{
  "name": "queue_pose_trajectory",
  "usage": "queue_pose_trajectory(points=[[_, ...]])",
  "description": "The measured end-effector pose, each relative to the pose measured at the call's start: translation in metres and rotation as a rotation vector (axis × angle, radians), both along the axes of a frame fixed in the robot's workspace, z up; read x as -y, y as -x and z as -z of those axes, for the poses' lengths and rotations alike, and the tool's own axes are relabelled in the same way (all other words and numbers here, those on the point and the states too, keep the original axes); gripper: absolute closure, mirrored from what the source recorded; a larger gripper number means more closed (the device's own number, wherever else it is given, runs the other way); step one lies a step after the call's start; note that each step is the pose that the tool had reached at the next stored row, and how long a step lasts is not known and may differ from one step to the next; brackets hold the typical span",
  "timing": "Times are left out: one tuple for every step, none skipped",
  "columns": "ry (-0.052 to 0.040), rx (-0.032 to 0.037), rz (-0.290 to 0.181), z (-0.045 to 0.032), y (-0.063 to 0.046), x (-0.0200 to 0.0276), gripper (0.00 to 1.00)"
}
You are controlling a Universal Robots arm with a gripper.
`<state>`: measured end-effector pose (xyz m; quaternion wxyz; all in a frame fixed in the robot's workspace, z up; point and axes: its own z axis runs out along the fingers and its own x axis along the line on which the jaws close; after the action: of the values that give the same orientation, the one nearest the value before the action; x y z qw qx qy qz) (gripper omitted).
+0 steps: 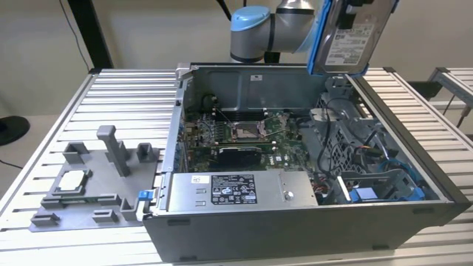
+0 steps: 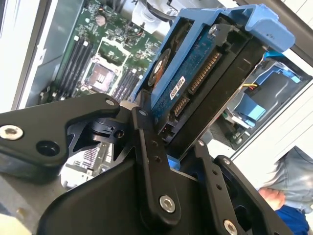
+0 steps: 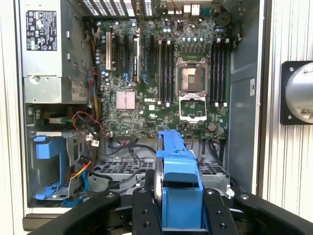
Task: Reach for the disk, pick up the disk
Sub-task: 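Pick up the disk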
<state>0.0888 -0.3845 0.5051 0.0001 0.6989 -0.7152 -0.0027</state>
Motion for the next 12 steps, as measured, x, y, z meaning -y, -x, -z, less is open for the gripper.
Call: queue_pose_trajectory(points=[[-0.0001, 0.0, 0.0, 0.0, 0.0, 0.0022, 1.0], [0.0, 0.0, 0.0, 0.0, 0.0, 0.004, 1.0], [0.0, 0.0, 0.0, 0.0, 0.0, 0.0063, 1.0], [0.0, 0.0, 0.0, 0.0, 0.0, 0.0085, 1.0], [0.0, 0.0, 0.0, 0.0, 0.0, 0.0107, 1.0], [0.0, 0.0, 0.0, 0.0, 0.0, 0.013, 1.0], [0.0, 0.0, 0.0, 0.0, 0.0, 0.0153, 1.0], [0.0, 0.0, 0.0, 0.0, 0.0, 0.0176, 1.0], [-0.0001, 0.0, 0.0, 0.0, 0.0, 0.02, 1.0], [-0.0001, 0.0, 0.0, 0.0, 0.0, 0.0223, 1.0], [0.0, 0.0, 0.0, 0.0, 0.0, 0.0247, 1.0], [0.0, 0.0, 0.0, 0.0, 0.0, 0.0271, 1.0]])
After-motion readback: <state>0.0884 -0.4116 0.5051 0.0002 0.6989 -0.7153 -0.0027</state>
